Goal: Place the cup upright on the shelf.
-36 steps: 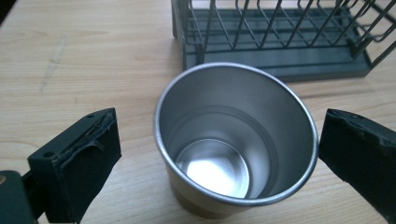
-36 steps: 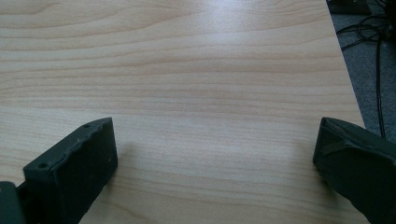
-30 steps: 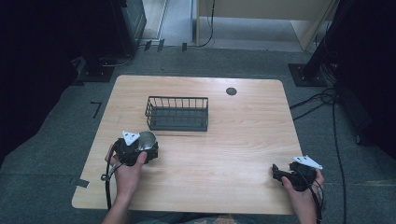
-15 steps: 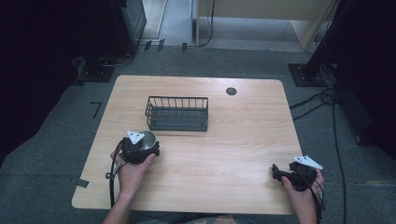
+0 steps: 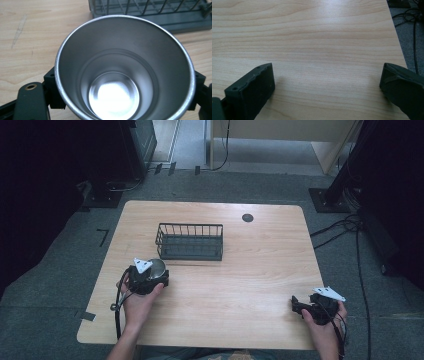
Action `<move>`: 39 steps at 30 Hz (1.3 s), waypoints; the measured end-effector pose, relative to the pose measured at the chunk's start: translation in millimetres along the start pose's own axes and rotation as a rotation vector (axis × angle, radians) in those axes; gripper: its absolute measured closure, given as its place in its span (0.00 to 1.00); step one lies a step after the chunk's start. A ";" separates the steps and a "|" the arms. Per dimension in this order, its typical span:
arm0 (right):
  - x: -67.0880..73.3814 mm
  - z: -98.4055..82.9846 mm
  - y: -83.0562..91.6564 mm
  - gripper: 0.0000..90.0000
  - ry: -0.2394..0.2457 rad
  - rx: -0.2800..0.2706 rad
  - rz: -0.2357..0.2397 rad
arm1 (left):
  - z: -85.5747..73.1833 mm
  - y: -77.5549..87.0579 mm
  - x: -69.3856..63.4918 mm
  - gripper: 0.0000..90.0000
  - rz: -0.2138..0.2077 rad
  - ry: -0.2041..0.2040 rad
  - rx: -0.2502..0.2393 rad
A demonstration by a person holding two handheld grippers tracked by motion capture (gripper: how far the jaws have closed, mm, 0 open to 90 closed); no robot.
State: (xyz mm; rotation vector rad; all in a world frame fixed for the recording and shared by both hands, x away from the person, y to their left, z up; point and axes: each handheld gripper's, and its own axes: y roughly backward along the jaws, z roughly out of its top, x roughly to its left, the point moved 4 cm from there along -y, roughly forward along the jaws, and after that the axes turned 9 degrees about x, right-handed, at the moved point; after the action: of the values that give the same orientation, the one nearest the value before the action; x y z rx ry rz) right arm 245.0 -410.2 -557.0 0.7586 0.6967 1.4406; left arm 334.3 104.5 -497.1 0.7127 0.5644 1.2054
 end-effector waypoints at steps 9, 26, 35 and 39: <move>0.0 0.0 0.0 0.00 0.000 0.000 0.000 | 17.1 21.3 -4.0 0.21 -0.030 -0.013 -0.046; 0.1 0.0 0.0 0.00 -0.001 0.000 0.001 | 55.9 39.3 -18.5 0.21 -0.085 -0.073 -0.073; 0.1 0.0 0.0 0.00 -0.001 0.000 0.001 | 77.8 41.1 -19.8 0.21 -0.113 -0.070 -0.084; 0.1 0.0 0.0 0.00 -0.001 0.000 0.000 | 84.5 38.8 -19.7 0.21 -0.112 -0.071 -0.088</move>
State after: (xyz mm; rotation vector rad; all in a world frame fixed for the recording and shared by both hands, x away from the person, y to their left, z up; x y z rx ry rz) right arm 245.1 -410.1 -557.0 0.7592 0.6953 1.4406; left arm 365.9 76.8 -411.9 0.6384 0.4824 1.0900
